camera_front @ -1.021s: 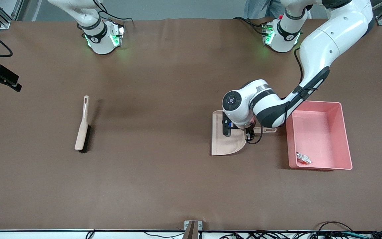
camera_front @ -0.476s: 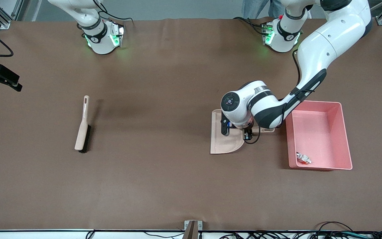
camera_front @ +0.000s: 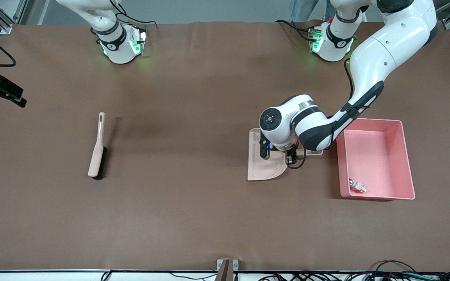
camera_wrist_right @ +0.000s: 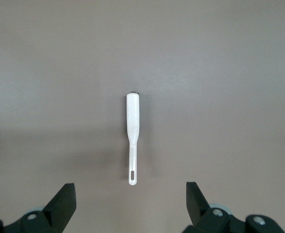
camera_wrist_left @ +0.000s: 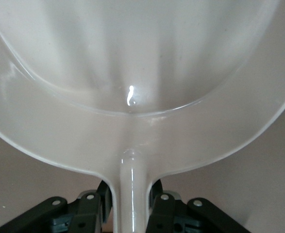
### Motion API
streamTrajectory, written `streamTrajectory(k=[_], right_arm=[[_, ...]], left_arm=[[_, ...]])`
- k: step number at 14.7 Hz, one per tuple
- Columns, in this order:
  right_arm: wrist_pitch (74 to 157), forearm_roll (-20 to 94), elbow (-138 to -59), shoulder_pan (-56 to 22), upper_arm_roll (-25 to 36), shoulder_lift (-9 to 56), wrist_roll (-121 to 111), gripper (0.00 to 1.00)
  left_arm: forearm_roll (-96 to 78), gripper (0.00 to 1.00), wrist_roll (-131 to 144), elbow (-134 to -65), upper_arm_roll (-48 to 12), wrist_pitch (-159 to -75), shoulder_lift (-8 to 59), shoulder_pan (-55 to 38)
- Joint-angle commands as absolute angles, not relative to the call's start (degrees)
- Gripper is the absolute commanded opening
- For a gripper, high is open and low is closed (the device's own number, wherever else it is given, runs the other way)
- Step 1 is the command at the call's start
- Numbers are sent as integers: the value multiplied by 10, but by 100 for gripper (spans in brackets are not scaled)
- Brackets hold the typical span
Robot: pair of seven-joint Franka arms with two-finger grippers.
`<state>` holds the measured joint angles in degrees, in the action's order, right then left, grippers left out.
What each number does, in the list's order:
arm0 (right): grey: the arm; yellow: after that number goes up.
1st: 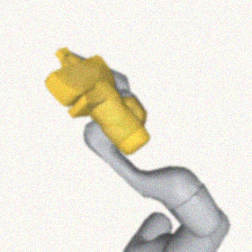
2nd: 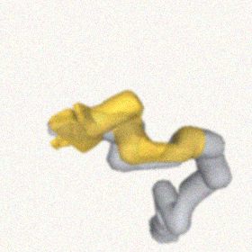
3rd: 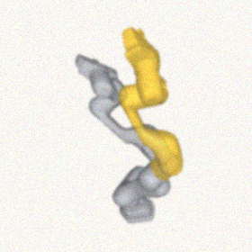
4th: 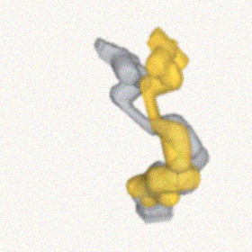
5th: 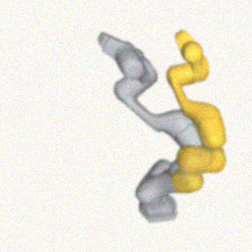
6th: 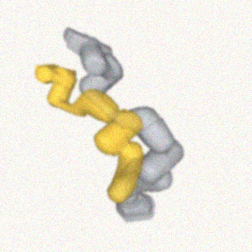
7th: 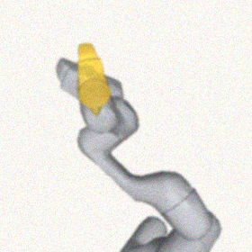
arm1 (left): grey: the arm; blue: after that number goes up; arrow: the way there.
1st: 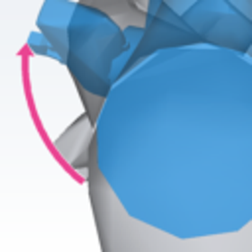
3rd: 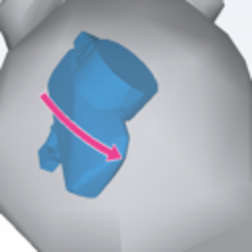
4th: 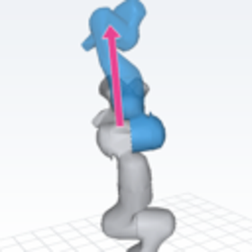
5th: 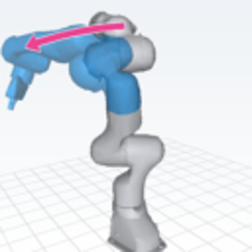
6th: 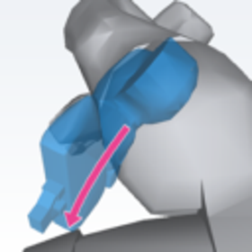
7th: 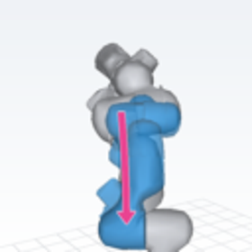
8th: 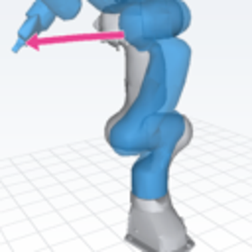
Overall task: Clean e-waste and dump in bin
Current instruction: 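Carry the dustpan with the left gripper back beside the bin and lower it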
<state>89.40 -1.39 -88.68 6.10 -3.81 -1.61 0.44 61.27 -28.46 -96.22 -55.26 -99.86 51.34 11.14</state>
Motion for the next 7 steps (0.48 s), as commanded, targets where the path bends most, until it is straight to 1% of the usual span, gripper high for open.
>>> streamTrajectory(k=[1, 2, 3, 7], right_arm=[[887, -19, -880, 59, -40, -15, 13, 100], [886, -20, -880, 60, -40, -15, 13, 100], [887, -20, -880, 60, -40, -15, 13, 100], [886, -22, -880, 59, -40, -15, 13, 100]], left_arm=[[601, 26, -271, -961, -549, -1001, 512, 105], [601, 50, -262, -960, -549, -1001, 512, 105], [599, 100, -255, -958, -549, -1001, 512, 106], [551, 100, -207, -948, -552, -997, 498, 108]])
